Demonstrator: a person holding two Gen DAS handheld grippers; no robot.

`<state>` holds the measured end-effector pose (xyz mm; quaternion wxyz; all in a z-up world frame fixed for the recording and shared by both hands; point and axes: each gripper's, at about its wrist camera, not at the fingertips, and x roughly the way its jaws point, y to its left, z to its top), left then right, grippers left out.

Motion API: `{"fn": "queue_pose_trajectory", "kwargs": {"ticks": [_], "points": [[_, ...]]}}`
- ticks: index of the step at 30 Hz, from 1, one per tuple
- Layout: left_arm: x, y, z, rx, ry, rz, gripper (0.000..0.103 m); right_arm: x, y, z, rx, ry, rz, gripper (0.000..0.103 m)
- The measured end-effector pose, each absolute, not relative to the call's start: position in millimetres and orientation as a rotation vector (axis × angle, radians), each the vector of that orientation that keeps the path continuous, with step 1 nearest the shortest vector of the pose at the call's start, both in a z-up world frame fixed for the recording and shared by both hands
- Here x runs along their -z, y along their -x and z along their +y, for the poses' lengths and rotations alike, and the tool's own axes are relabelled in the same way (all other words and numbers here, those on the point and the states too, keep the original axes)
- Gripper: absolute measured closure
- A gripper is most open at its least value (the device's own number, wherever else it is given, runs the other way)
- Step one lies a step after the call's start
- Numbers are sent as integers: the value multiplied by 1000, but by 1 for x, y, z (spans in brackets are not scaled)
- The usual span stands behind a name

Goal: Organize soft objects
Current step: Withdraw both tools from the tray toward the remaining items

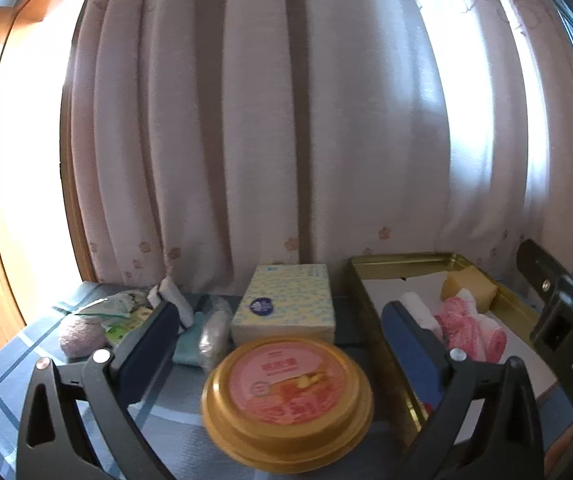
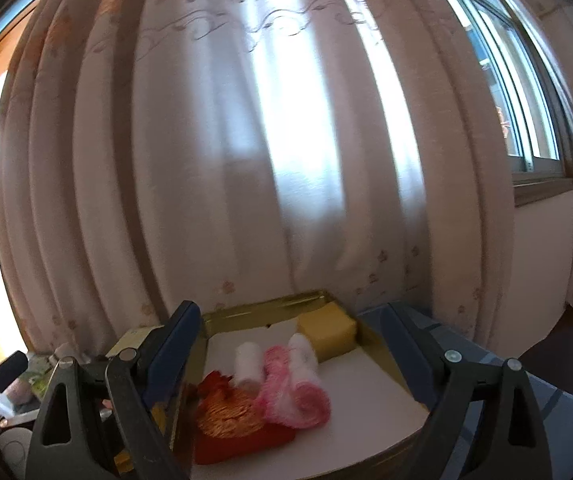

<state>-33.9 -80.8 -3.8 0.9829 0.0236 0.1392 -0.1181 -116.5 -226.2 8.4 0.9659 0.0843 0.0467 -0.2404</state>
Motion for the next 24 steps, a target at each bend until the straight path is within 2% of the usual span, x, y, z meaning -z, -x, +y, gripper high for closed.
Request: {"fn": "queue_pose_trajectory", "kwargs": {"ticks": [24], "points": [[8, 0, 44, 35, -12, 360, 0, -1, 79, -145, 328, -129, 213, 10]]}}
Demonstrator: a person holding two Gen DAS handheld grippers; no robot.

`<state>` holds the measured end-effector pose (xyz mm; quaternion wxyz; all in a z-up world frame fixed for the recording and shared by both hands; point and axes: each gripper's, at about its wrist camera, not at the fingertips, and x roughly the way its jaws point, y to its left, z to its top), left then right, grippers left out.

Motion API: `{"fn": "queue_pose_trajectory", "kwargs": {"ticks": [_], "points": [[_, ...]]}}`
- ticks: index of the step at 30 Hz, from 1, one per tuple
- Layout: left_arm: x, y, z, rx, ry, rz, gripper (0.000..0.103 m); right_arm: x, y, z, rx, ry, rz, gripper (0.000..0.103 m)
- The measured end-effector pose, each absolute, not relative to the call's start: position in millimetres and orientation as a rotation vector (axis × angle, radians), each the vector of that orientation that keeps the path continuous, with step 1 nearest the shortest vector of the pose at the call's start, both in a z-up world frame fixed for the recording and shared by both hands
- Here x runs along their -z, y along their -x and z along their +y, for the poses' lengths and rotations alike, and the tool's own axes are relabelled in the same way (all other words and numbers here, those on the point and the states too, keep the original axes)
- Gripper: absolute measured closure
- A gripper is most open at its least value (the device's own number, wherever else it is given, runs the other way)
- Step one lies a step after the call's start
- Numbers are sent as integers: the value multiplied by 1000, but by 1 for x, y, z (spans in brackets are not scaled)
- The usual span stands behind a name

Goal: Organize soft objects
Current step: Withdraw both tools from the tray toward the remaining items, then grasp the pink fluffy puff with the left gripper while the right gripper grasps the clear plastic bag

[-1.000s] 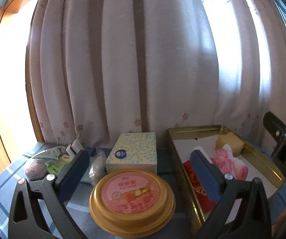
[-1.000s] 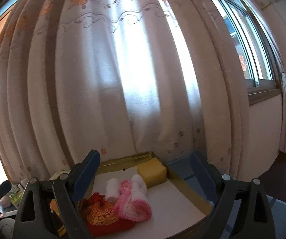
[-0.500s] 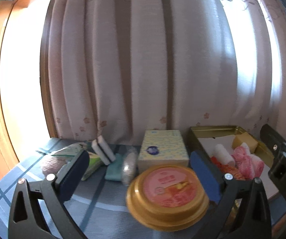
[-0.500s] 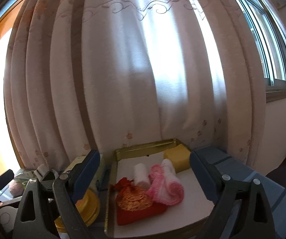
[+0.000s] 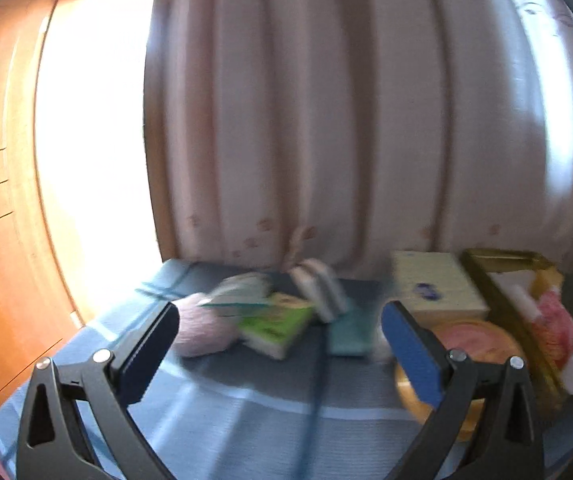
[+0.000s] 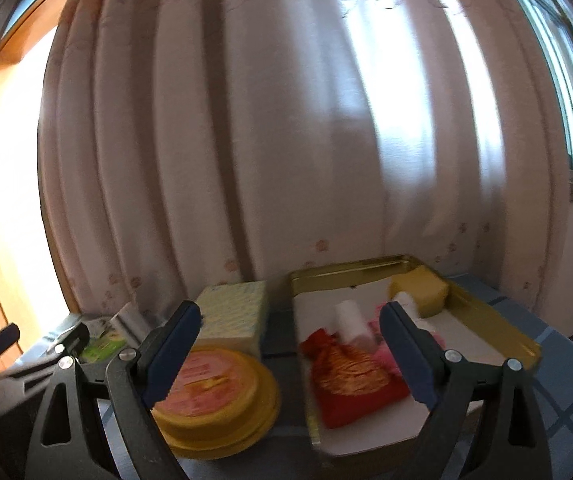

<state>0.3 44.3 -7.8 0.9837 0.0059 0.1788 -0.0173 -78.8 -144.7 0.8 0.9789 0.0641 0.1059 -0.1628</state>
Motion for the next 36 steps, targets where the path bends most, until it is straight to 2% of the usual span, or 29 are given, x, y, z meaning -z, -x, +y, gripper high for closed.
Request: {"fn": "queue_pose_trajectory", "kwargs": {"ticks": [19, 23, 28, 32, 36], "points": [[23, -54, 144, -189, 50, 535, 0, 4, 28, -74, 184, -11, 291, 11], [28, -69, 152, -243, 70, 584, 0, 7, 7, -63, 163, 13, 352, 23], [38, -84, 166, -277, 130, 666, 0, 14, -23, -54, 150, 7, 455, 27], [45, -90, 177, -266, 190, 709, 1, 23, -45, -48, 157, 24, 547, 42], [52, -99, 184, -258, 230, 737, 1, 32, -66, -45, 177, 21, 637, 43]]}}
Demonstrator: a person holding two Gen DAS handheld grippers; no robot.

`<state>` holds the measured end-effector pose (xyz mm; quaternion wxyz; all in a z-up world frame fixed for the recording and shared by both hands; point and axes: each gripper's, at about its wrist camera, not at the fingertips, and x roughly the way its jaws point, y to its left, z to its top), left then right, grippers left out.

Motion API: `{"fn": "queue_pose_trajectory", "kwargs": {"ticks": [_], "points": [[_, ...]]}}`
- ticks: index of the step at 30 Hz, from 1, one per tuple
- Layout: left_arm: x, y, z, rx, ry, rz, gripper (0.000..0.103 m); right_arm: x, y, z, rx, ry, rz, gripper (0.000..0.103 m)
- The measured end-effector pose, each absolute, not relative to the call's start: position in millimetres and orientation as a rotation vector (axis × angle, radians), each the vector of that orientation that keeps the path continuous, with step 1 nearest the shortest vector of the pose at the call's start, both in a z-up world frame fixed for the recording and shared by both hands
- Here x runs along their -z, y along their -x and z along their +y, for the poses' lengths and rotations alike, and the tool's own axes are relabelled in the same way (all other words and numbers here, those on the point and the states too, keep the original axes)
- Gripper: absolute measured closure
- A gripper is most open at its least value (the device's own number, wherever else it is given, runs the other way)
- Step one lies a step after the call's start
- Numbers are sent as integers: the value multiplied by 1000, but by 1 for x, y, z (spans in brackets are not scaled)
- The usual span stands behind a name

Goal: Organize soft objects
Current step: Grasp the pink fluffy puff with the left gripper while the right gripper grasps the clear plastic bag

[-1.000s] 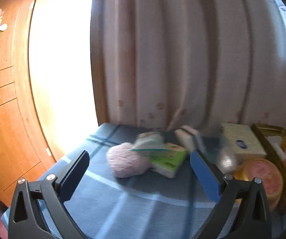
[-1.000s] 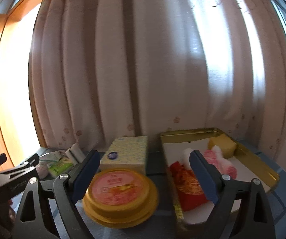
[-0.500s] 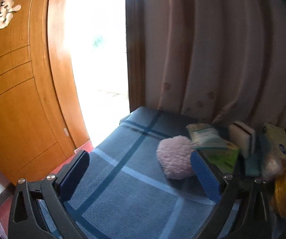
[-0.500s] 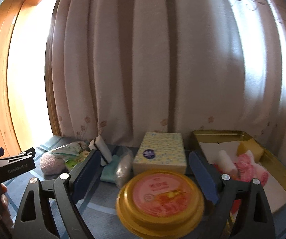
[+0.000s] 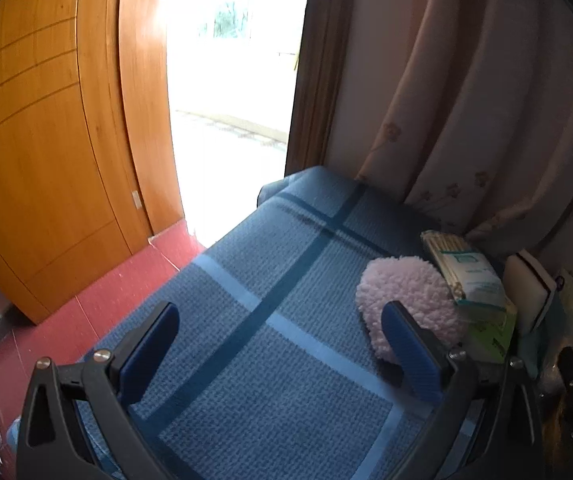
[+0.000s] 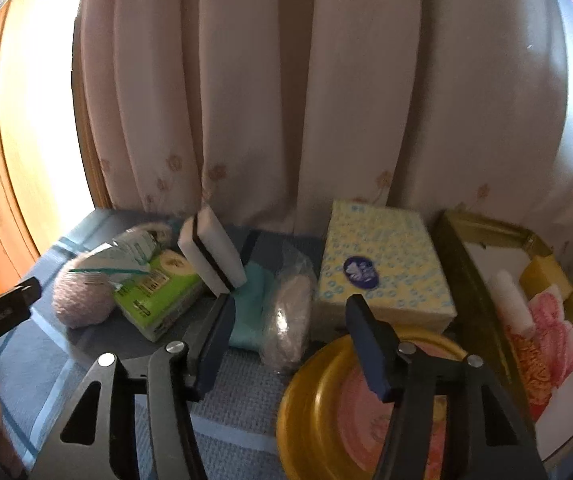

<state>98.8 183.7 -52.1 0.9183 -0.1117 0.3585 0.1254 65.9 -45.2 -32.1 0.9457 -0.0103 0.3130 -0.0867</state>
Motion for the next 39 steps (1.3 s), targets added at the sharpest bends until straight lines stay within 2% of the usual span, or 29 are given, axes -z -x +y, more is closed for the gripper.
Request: {"fn": "queue_pose_trajectory", "kwargs": {"ticks": [6, 8, 11, 15, 19, 24, 30, 37, 38, 39], "points": [[52, -97, 186, -244, 228, 747, 1, 38, -83, -29, 193, 79, 691, 55], [50, -96, 184, -240, 227, 754, 1, 42, -88, -26, 193, 97, 725, 79], [51, -96, 185, -237, 232, 764, 1, 46, -93, -27, 173, 83, 760, 85], [53, -101, 186, -237, 243, 782, 1, 40, -84, -31, 121, 49, 710, 87], [50, -99, 183, -231, 236, 761, 1, 22, -52, -29, -28, 19, 535, 87], [44, -100, 156, -151, 114, 722, 1, 13, -12, -28, -145, 25, 411, 87], [49, -125, 125, -92, -17, 778, 1, 11, -12, -38, -183, -50, 421, 87], [63, -154, 129, 11, 132, 882, 0, 12, -21, -45, -160, -85, 438, 87], [64, -155, 131, 18, 150, 886, 2, 12, -21, -46, -161, -88, 438, 87], [61, -154, 133, 27, 163, 870, 14, 11, -18, -45, -162, -92, 437, 87]]}}
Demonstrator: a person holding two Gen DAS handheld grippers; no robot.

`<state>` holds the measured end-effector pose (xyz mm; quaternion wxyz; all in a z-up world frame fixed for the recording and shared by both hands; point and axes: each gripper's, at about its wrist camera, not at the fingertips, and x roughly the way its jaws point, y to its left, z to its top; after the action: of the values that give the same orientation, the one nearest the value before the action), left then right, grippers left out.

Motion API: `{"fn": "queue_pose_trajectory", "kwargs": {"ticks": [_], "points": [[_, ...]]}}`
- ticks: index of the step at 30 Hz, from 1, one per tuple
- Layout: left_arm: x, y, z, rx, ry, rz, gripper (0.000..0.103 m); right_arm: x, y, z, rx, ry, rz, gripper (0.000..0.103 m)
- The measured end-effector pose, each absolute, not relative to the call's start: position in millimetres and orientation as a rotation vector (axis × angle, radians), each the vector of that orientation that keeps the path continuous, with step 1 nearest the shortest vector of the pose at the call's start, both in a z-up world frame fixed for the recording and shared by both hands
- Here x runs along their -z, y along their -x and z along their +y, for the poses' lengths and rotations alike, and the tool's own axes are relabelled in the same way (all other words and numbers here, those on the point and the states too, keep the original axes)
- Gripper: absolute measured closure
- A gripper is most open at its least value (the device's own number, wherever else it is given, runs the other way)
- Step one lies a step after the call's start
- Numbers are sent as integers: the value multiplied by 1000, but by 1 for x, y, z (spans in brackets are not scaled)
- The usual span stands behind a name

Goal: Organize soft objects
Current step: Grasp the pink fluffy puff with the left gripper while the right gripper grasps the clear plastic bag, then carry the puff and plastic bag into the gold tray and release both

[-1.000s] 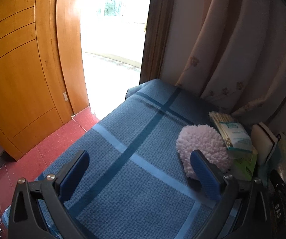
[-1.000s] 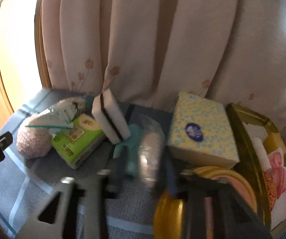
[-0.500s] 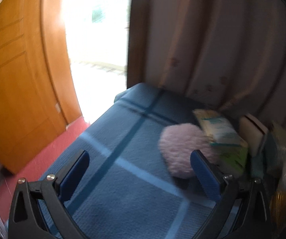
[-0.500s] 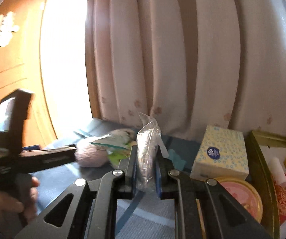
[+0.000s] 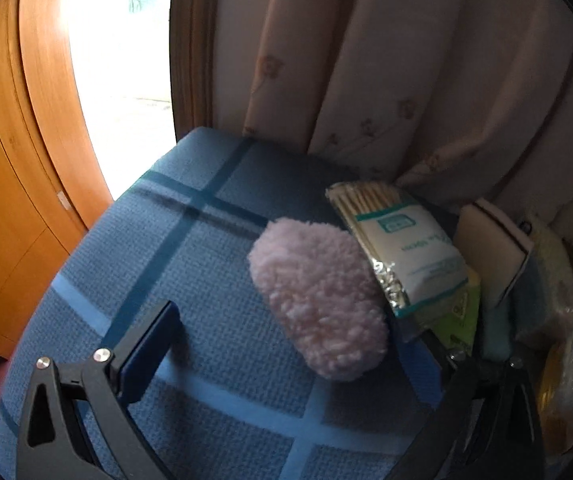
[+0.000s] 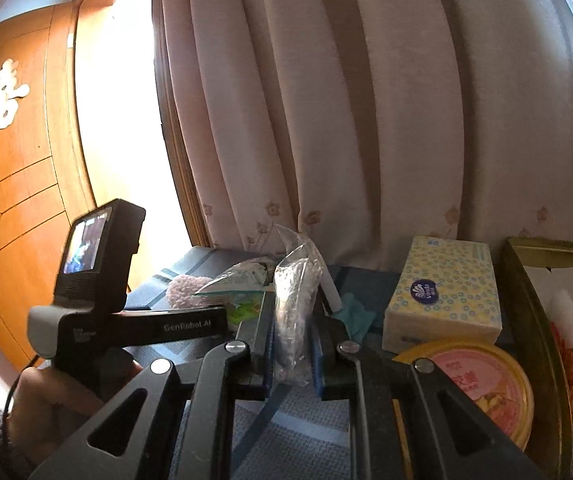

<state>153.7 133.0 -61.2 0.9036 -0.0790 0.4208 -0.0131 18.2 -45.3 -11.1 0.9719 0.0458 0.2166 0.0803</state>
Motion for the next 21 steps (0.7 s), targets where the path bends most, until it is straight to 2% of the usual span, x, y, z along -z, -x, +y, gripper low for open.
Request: {"fn": "queue_pose_trajectory", "kwargs": {"ticks": [1, 3, 6, 14, 21], "points": [[59, -152, 134, 50, 175, 856, 23, 11, -18, -46, -166, -98, 438, 87], [58, -149, 135, 124, 207, 842, 65, 12, -17, -46, -170, -105, 441, 87], [56, -142, 140, 172, 271, 817, 79, 13, -18, -46, -166, -101, 441, 87], [28, -87, 159, 49, 306, 578, 82, 11, -13, -45, -199, -112, 399, 87], [13, -53, 146, -64, 219, 373, 82, 5, 1, -41, -203, -78, 332, 87]]}}
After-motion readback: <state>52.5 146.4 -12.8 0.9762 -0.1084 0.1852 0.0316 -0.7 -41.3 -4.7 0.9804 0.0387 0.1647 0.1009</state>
